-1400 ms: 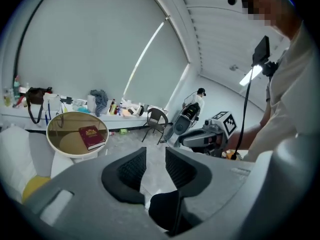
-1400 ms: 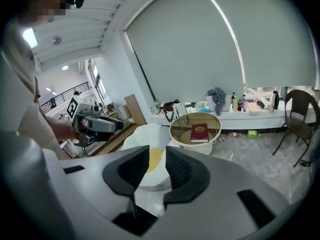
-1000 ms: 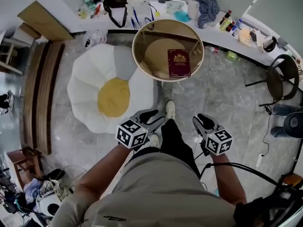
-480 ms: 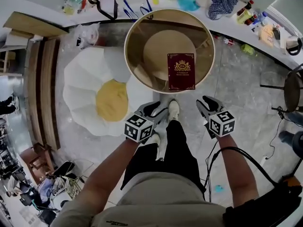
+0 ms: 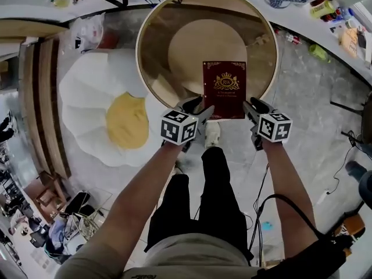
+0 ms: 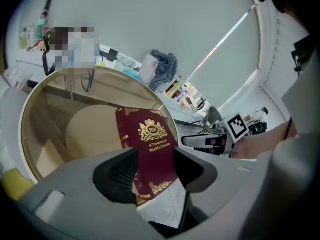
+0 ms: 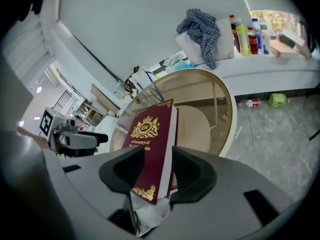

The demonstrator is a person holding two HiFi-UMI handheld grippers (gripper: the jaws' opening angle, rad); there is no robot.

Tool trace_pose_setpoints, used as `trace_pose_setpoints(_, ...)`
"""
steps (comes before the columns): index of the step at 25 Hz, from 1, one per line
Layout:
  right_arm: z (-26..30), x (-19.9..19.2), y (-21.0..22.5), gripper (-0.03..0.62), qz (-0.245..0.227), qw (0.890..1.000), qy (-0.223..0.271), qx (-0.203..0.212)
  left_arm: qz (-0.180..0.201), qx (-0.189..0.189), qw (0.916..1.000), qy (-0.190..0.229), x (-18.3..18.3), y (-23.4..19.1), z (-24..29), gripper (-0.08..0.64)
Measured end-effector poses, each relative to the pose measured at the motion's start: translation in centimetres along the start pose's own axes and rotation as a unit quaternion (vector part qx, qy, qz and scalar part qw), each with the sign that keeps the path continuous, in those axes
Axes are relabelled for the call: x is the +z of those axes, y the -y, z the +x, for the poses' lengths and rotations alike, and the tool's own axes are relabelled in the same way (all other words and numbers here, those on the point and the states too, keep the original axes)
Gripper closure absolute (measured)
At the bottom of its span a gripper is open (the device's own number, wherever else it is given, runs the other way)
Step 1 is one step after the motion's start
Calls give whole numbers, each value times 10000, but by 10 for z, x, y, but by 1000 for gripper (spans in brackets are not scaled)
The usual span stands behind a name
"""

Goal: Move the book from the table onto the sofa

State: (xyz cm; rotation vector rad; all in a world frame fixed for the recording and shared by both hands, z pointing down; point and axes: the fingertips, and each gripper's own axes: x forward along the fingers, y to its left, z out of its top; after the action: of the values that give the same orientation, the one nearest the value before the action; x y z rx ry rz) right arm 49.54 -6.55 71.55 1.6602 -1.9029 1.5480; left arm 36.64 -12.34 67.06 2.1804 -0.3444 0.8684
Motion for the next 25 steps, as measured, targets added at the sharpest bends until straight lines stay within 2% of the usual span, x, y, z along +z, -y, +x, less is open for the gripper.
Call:
trace_pose_setpoints(5, 29, 0, 15, 422, 309, 9992, 61, 226, -386, 64, 9992, -119, -17, -38, 39, 336)
trace_pose_setpoints(11, 40, -3, 9, 424, 348, 9984, 93, 430, -818, -198, 9965, -25, -25, -50, 58, 330)
trace_pose_setpoints(13, 40, -3, 9, 449, 382, 9981, 123, 465, -918, -279, 9954, -3, -26, -53, 62, 328)
trace_pose_setpoints(17, 39, -4, 8, 463, 386, 9984, 171, 378, -1108, -366, 9932, 27, -26, -52, 63, 325)
trace_pose_setpoints(20, 35, -3, 7, 469, 344, 9989, 153, 275, -1329, -405, 9899, 276, -20, -51, 59, 336)
trace_pose_setpoints(25, 28, -4, -10, 474, 148, 9995, 165, 222, -1362, -371, 9889, 452, -25, -45, 44, 336)
